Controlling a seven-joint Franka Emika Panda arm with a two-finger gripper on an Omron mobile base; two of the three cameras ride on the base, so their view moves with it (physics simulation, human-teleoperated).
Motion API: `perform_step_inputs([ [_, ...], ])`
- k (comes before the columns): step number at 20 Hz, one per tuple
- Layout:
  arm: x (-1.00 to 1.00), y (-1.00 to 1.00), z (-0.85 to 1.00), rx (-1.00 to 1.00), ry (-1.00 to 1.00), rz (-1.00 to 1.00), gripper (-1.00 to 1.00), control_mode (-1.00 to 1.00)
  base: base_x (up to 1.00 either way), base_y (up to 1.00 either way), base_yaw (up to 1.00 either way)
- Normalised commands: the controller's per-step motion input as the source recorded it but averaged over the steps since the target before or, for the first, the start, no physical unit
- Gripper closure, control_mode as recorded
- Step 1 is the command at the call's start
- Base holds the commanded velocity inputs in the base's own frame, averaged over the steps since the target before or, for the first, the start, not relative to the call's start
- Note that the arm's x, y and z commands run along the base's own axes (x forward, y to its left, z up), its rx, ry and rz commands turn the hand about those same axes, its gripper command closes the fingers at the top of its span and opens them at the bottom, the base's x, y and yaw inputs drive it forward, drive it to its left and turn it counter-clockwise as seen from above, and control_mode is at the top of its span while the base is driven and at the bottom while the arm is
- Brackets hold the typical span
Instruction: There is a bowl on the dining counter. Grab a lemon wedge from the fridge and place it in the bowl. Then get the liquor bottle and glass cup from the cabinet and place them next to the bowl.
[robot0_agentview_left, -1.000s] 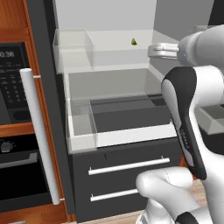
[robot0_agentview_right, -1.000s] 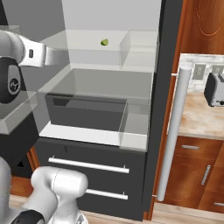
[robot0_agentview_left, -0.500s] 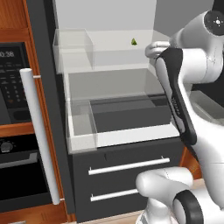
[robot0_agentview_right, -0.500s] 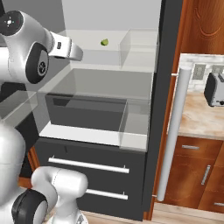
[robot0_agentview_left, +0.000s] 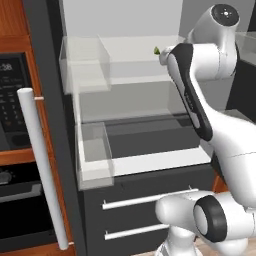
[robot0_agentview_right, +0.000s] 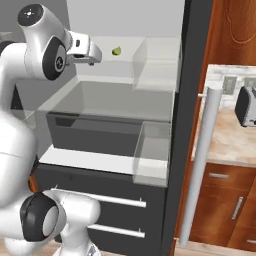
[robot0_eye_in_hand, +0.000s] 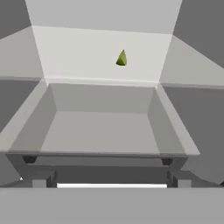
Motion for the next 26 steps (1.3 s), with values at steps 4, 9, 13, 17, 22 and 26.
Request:
perform_step_inputs([
  [4,0.00,0.00,0.00,0.00,0.00,0.00,-1.00,1.00,0.81,0.00,-0.01],
  [9,0.00,0.00,0.00,0.00,0.00,0.00,-1.00,1.00,0.72,-0.05,0.00],
  [13,0.00,0.00,0.00,0.00,0.00,0.00,-1.00,1.00,0.42,-0.24,0.00],
  [17,0.47,-0.25,-0.01,0.00,-0.02,-0.05,-1.00,-1.00,0.10,-0.08,0.00],
  [22,0.92,-0.25,-0.15,-0.04,0.00,-0.11,-1.00,-1.00,0.00,0.00,0.00],
  [26,0.86,-0.01,-0.07,0.00,0.03,-0.07,-1.00,-1.00,0.00,0.00,0.00],
])
